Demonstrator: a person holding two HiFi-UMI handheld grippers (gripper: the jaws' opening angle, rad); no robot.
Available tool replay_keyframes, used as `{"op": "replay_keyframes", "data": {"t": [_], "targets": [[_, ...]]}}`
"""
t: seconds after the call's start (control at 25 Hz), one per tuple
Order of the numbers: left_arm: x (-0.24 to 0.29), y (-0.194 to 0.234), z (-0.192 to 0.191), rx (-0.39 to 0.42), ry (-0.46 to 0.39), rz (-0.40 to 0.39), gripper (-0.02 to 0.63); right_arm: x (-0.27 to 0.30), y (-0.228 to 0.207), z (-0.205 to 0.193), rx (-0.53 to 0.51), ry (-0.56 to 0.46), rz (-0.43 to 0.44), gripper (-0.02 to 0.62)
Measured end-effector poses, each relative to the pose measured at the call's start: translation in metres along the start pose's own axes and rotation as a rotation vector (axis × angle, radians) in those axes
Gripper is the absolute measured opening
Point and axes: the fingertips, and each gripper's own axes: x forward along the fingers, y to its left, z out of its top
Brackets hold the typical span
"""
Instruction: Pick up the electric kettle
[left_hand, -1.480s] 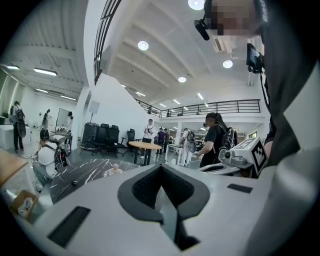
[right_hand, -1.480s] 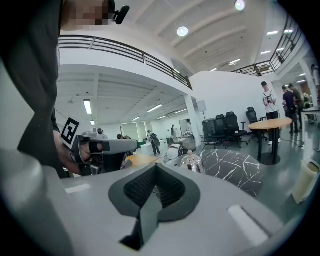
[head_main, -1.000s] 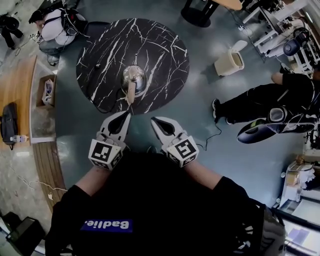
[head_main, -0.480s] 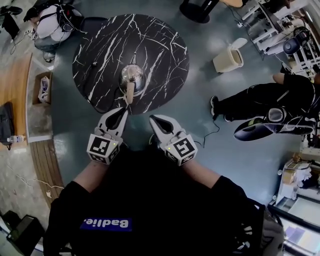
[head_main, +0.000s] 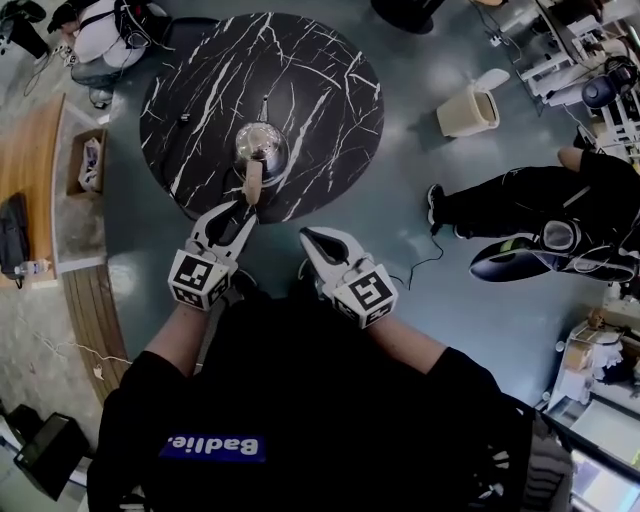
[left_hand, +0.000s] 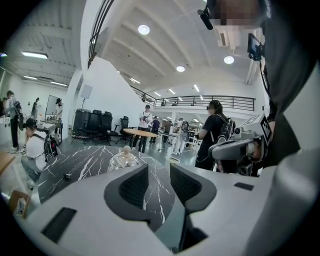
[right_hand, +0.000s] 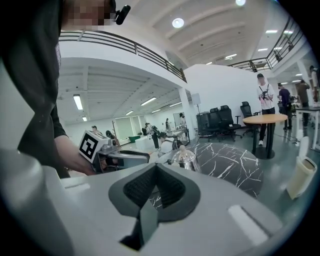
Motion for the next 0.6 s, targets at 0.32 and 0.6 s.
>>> {"op": "replay_keyframes", "data": {"t": [0.32, 0.6], "targets": [[0.019, 0.024, -0.028, -0.003, 0.048, -0.068, 0.175, -0.002, -0.006, -0.019, 0.040, 0.036, -0.027, 0.003], [0.034, 0.041, -0.056, -0.026, 0.087, -0.128, 0.219, -0.005, -0.014, -0.027, 0.064, 0.051, -0.074, 0.003]]}}
